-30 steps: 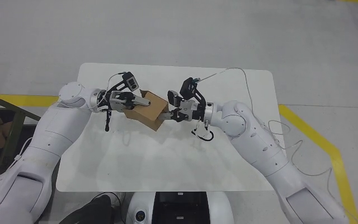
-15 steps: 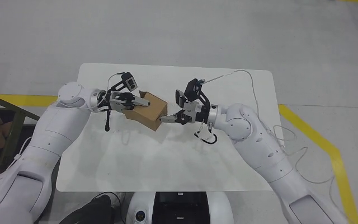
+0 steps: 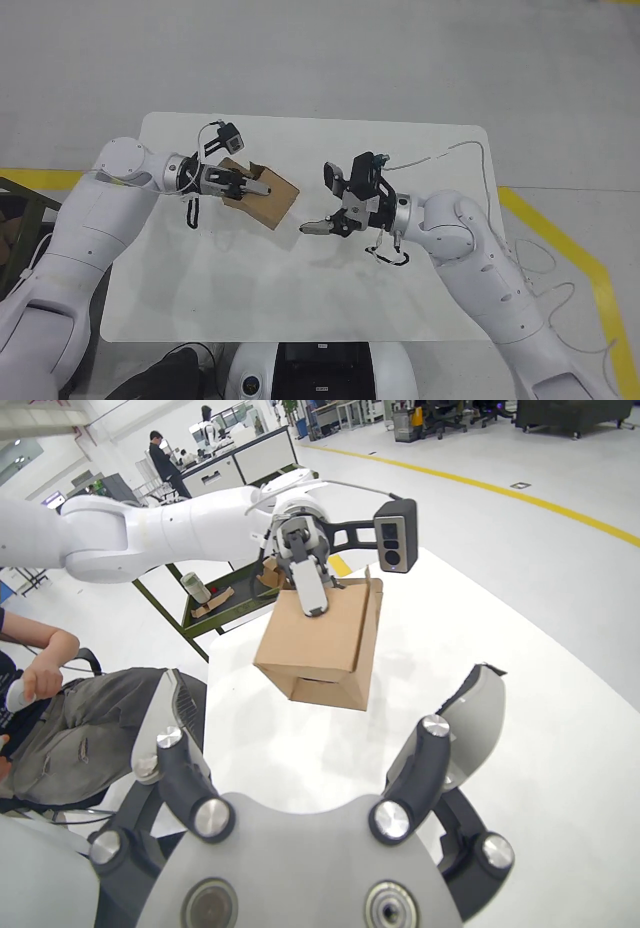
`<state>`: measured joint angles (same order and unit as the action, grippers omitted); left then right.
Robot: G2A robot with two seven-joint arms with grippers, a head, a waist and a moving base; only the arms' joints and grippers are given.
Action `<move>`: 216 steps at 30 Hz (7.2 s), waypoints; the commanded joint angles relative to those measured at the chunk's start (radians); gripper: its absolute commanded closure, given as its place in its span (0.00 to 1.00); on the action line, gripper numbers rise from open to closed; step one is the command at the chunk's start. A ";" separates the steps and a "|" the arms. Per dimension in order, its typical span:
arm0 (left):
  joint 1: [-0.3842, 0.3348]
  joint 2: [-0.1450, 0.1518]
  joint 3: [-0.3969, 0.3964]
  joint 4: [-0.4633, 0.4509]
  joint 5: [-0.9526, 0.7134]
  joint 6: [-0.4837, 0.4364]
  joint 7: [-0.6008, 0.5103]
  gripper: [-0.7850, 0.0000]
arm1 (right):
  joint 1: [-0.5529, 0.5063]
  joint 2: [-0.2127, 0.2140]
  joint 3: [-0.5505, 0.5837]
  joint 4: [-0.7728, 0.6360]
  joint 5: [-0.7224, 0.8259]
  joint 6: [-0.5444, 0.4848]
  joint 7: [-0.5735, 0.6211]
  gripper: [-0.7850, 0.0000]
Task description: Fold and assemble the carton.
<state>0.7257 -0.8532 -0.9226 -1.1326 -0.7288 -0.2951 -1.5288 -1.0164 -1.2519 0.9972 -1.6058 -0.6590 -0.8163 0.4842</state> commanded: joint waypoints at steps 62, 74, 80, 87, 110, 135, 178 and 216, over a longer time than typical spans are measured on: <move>0.239 0.070 -0.030 -0.646 1.041 -0.314 0.658 0.00 | -0.340 0.115 0.276 -0.165 -0.355 -0.167 -0.354 0.00; 0.310 0.099 -0.237 -0.546 0.777 -0.641 0.849 0.00 | -0.330 0.120 0.257 -0.165 -0.327 -0.154 -0.367 0.00; 0.367 0.099 -0.355 -0.504 0.961 -0.717 1.055 0.00 | -0.266 0.116 0.211 -0.114 -0.293 -0.168 -0.340 0.00; 0.444 0.101 -0.393 -0.494 1.294 -0.717 1.348 0.00 | -0.120 0.094 0.078 0.057 -0.211 -0.196 -0.320 0.00; 0.454 0.170 -0.313 -0.357 1.756 -0.717 1.925 0.00 | 0.340 -0.043 -0.339 0.601 -0.274 -0.196 -0.500 0.00; 0.454 0.170 -0.313 -0.357 1.756 -0.717 1.925 0.00 | 0.574 -0.186 -0.724 0.911 0.033 -0.196 -0.510 0.70; 0.454 0.170 -0.313 -0.357 1.756 -0.717 1.925 0.00 | 0.253 0.068 -0.375 0.345 0.362 0.241 -0.559 1.00; 0.533 0.142 -0.258 -0.389 2.202 -0.570 2.391 0.00 | -0.128 0.101 -0.153 0.067 0.625 0.379 -0.682 1.00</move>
<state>1.2554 -0.7097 -1.1886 -1.5328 1.4246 -0.8799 0.8044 -1.1325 -1.1502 0.8428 -1.5323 -0.0326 -0.4348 -0.1898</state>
